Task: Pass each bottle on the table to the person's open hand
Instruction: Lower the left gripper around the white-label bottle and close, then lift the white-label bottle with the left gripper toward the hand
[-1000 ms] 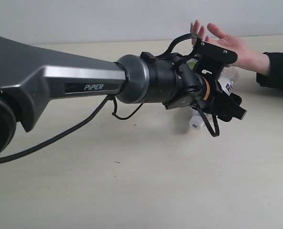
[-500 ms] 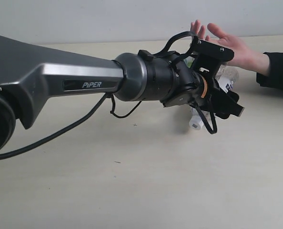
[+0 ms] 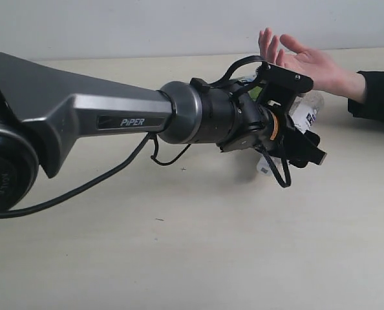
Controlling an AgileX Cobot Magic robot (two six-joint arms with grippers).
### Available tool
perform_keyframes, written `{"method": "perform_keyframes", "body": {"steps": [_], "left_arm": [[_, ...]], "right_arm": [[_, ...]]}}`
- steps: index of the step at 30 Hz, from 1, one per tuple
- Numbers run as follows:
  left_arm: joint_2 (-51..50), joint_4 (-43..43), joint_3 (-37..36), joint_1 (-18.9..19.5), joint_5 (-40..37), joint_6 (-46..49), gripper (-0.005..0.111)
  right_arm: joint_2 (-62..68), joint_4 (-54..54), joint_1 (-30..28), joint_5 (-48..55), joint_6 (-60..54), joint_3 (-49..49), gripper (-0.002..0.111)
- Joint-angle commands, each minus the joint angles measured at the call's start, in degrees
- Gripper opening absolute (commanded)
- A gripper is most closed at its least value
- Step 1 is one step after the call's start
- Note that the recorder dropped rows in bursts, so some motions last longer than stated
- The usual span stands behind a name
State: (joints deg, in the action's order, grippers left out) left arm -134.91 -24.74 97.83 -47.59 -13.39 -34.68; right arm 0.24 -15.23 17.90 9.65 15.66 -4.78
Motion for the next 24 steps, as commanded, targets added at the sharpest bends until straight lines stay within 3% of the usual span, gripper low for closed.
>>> {"method": "perform_keyframes", "body": {"steps": [1, 18, 21, 24], "left_arm": [[0.27, -0.09, 0.27, 0.19, 0.8, -0.39, 0.079], [-2.25, 1.72, 0.27, 0.21, 3.35, -0.39, 0.079], [-2.25, 1.63, 0.27, 0.21, 3.2, -0.39, 0.067], [-1.96, 1.63, 0.27, 0.21, 2.27, -0.39, 0.042]], "right_arm": [[-0.24, 0.02, 0.11, -0.81, 0.03, 0.38, 0.0], [-0.24, 0.53, 0.11, -0.81, 0.02, 0.38, 0.0], [-0.24, 0.53, 0.11, -0.81, 0.02, 0.38, 0.0], [-0.24, 0.53, 0.11, -0.81, 0.02, 0.38, 0.0]]}}
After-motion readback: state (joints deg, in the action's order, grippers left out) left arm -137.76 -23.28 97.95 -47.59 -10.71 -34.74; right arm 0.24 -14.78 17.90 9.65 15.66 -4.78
